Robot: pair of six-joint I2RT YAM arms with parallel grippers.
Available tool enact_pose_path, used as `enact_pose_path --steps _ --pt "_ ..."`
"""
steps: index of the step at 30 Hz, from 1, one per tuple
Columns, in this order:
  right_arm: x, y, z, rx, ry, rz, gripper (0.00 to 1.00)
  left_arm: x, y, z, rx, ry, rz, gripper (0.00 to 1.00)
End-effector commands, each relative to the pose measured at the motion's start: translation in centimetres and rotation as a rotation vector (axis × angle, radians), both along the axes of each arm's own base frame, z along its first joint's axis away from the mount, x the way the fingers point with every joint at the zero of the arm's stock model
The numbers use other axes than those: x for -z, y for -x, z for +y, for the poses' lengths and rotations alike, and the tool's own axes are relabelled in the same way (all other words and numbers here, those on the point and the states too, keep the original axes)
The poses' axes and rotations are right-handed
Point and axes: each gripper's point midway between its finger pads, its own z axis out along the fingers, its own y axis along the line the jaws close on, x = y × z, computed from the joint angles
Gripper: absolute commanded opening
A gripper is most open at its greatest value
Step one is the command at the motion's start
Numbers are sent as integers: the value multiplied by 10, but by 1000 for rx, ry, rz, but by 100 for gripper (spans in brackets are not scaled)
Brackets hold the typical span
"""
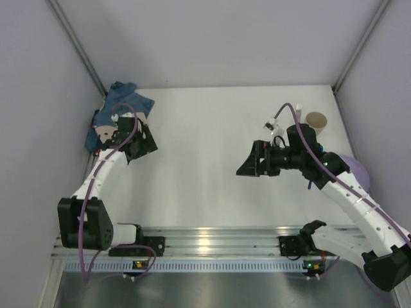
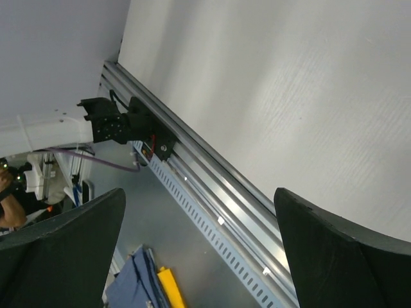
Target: Set the dinner table for one person
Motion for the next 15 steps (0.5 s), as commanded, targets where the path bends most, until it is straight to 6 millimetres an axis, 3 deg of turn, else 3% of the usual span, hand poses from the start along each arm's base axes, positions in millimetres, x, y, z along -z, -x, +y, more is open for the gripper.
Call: enact_pose_path --steps 1,5,6,8,9,15 --pt "-15 4 -11 25 33 -63 99 14 -16 0 -5 1 22 87" --pt "-13 3 -22 66 79 -64 100 36 -34 4 -7 -29 67 86" --pt "-16 2 -24 77 86 -74 100 51 -38 3 -1 -35 112 86" --pt "-14 0 -28 92 106 -71 100 56 -50 4 16 -49 129 86" --pt "-13 -2 -29 102 117 -69 100 69 -54 4 23 -58 166 85" --pt "-6 -14 -33 138 154 -47 100 91 -85 16 20 -141 225 84"
